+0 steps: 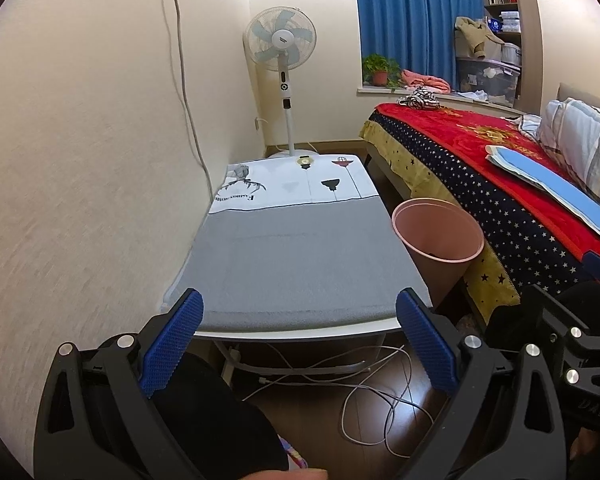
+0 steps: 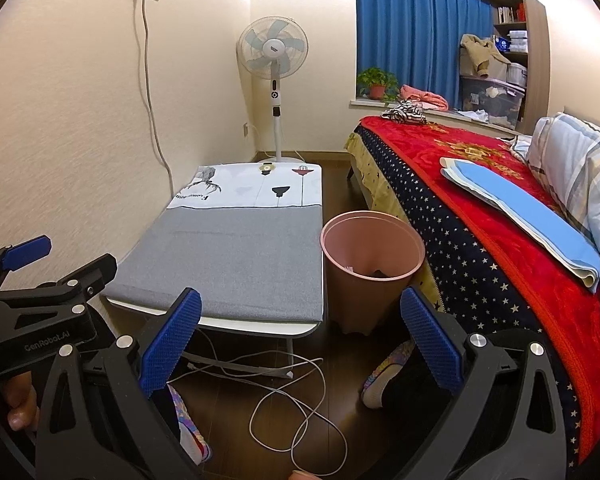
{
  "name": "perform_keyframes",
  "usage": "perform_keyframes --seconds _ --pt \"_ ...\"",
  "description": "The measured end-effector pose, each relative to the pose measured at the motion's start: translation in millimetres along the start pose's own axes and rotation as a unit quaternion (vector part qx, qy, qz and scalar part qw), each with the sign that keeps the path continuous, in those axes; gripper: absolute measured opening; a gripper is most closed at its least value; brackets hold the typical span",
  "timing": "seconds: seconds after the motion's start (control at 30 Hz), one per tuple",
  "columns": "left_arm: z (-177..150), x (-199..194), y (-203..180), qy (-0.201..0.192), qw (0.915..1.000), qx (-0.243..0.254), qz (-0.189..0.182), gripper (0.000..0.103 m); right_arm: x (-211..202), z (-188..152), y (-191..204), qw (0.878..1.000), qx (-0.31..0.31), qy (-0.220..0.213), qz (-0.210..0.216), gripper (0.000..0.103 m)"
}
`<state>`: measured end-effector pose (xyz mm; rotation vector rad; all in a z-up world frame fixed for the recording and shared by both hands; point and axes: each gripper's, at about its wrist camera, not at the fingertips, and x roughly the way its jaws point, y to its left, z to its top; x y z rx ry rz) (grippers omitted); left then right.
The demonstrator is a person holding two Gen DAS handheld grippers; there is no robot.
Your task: Collect trash
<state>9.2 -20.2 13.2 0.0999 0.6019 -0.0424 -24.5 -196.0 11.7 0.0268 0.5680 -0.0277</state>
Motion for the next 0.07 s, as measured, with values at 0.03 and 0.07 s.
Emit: perform_keyframes --seconds 0.03,0.07 --pt "0.1 -0.2 -0.2 0.000 1.0000 0.001 0.002 0.094 0.7 -0.2 -0.1 1.000 0.000 0.002 0.000 0.098" --pt "-0.1 -0.1 -0.1 0.000 1.0000 0.001 0.002 0.094 1.9 0.2 0.1 1.000 -0.001 0.002 0.001 0.098"
